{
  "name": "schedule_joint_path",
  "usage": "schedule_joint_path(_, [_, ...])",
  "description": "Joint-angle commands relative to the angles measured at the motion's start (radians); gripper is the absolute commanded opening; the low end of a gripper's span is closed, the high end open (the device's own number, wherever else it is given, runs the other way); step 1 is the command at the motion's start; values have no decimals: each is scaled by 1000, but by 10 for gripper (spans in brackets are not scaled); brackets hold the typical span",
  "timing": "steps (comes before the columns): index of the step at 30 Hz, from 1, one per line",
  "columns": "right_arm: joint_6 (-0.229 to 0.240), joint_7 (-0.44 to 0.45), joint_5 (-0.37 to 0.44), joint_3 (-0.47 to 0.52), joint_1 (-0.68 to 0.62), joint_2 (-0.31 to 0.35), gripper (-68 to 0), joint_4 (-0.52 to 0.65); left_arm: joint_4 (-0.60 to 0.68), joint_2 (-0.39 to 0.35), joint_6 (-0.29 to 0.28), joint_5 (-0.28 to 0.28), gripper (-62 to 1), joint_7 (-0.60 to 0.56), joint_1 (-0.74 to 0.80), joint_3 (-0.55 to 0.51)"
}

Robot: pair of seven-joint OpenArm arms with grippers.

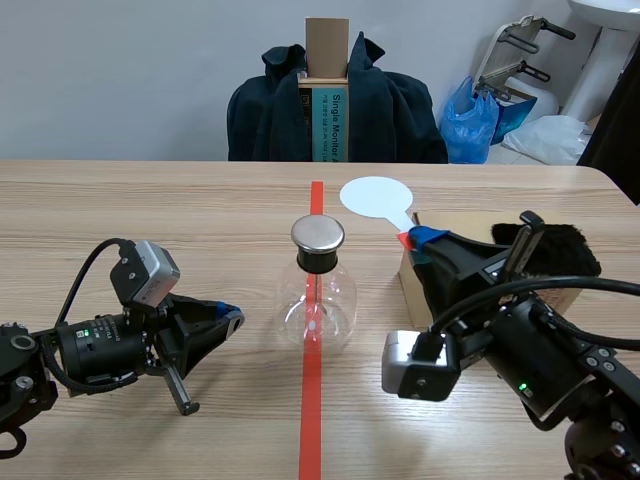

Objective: Do the electroscope experiment.
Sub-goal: 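Move the plate toward and away from the electroscope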

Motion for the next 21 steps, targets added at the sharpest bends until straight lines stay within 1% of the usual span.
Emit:
schedule_joint_path(1, [-11, 25, 6, 11, 12, 13, -667, 26, 13, 6, -2, -7, -590, -21, -8, -3])
schedule_joint_path(6, [-11, 125, 6, 11, 12, 13, -667, 26, 13, 6, -2, -7, -590, -21, -8, -3])
schedule_joint_path(11, [-11, 197, 6, 11, 12, 13, -667, 26, 13, 6, -2, -7, -590, -21, -8, -3])
schedule_joint_path(14, [-11, 220, 6, 11, 12, 13, -667, 26, 13, 6, -2, -7, -590, -21, -8, -3])
schedule_joint_path(21, [-11, 244, 4, 11, 12, 13, -667, 26, 13, 6, -2, -7, -590, -21, -8, -3])
